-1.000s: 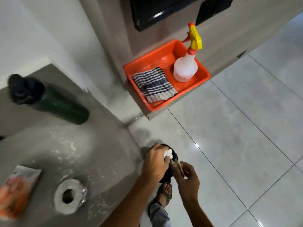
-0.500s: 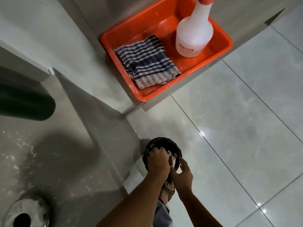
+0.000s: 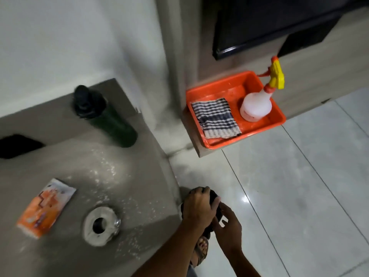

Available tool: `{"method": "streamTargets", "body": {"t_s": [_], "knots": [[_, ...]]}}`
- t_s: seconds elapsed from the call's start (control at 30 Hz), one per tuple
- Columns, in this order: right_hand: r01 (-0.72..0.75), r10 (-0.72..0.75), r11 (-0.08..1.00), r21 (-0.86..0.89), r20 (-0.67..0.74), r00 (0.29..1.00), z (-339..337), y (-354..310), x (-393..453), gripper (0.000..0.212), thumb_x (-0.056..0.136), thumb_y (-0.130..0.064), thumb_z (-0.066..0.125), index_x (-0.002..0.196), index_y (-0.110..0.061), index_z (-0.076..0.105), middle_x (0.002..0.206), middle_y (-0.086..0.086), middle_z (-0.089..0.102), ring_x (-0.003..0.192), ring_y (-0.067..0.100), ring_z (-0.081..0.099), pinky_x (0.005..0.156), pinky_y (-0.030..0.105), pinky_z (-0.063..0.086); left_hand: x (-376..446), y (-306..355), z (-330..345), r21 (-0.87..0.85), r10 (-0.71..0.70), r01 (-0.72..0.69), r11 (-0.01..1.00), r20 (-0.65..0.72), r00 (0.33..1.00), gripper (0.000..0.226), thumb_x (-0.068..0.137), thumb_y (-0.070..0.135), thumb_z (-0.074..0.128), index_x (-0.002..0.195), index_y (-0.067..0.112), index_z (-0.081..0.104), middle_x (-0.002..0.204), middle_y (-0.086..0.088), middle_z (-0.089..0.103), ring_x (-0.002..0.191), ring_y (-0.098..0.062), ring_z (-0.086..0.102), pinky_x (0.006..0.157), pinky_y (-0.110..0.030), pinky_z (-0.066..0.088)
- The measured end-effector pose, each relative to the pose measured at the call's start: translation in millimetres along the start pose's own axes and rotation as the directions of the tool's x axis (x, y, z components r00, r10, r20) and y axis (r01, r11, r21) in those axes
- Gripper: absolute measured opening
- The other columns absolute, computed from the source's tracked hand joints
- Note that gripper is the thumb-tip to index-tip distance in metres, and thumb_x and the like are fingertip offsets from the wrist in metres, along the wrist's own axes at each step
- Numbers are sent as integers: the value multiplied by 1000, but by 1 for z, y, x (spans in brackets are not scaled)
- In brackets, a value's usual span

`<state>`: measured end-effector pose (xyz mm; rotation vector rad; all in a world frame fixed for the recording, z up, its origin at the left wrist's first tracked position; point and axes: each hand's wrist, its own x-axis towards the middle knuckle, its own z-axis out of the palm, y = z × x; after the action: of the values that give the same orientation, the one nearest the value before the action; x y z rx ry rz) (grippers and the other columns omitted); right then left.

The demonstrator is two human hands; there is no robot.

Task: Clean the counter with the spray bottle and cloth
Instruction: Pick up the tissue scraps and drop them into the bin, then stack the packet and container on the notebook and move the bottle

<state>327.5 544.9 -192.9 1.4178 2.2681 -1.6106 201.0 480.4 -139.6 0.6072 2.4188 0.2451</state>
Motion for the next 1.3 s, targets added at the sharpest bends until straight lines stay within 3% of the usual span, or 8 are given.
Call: {"method": "streamTargets", "body": {"t_s": [0.23,0.33,0.5,0.63,0.77,0.87,1.0,1.3], "knots": [[221,-209,966,138,-96,973,-17,-105,-42,39,101,-10,78,138,-18,71,131,-3,77,125,16,72,106,38,63,-82,-27,-80,-136,45,-110,985,-410,911,49,109,58,46,133,28,75,126,6,80,114,-18,77,98,-35,61],[324,-319,938,126,-56,946,-5,-139,-70,42,100,-15,80,138,-29,70,132,-13,76,124,2,71,101,28,63,-112,-63,-106,-203,-14,-100,974,-495,869,48,111,57,49,140,26,72,137,4,77,128,-18,72,107,-34,57],[420,-423,906,56,151,893,38,-188,-120,49,100,-37,80,145,-45,62,137,-23,70,126,3,69,107,41,62,-140,-139,-147,-364,-163,-22,931,-470,867,61,113,60,39,168,32,42,174,4,43,162,-19,39,134,-37,29],[599,-566,800,-5,324,758,83,-223,-151,53,96,-75,64,145,-68,48,143,-40,59,135,-9,59,106,7,49,-159,-208,-169,-332,-229,43,942,-546,806,67,111,64,43,168,28,42,170,-1,49,158,-24,45,133,-41,32],[678,-583,727,-112,421,695,129,-234,-167,69,99,-46,78,150,-68,37,153,-28,53,142,2,55,119,28,49,-177,-270,-175,-336,-301,137,932,-504,809,78,108,67,47,171,24,34,177,-2,38,165,-25,35,137,-42,29],[671,-503,704,-231,504,702,155,-237,-173,85,96,-47,80,165,-50,31,171,-10,40,155,17,44,127,40,44,-182,-309,-179,-309,-325,189,932,-484,812,75,110,59,49,173,24,29,183,-5,26,171,-27,21,138,-42,18],[664,-362,617,-423,596,717,176,-229,-177,108,92,-62,75,176,-39,12,187,-2,4,173,28,7,137,45,19,-176,-341,-183,-225,-383,314,922,-419,823,85,108,61,50,176,26,14,185,-6,13,173,-31,7,140,-47,7],[609,-304,588,-532,553,776,192,-234,-186,96,95,-55,75,175,-38,24,182,-2,20,168,26,22,131,39,32,-157,-361,-157,-202,-438,392,897,-298,848,85,103,42,64,175,34,19,171,-9,28,153,-32,37,125,-45,28]]}}
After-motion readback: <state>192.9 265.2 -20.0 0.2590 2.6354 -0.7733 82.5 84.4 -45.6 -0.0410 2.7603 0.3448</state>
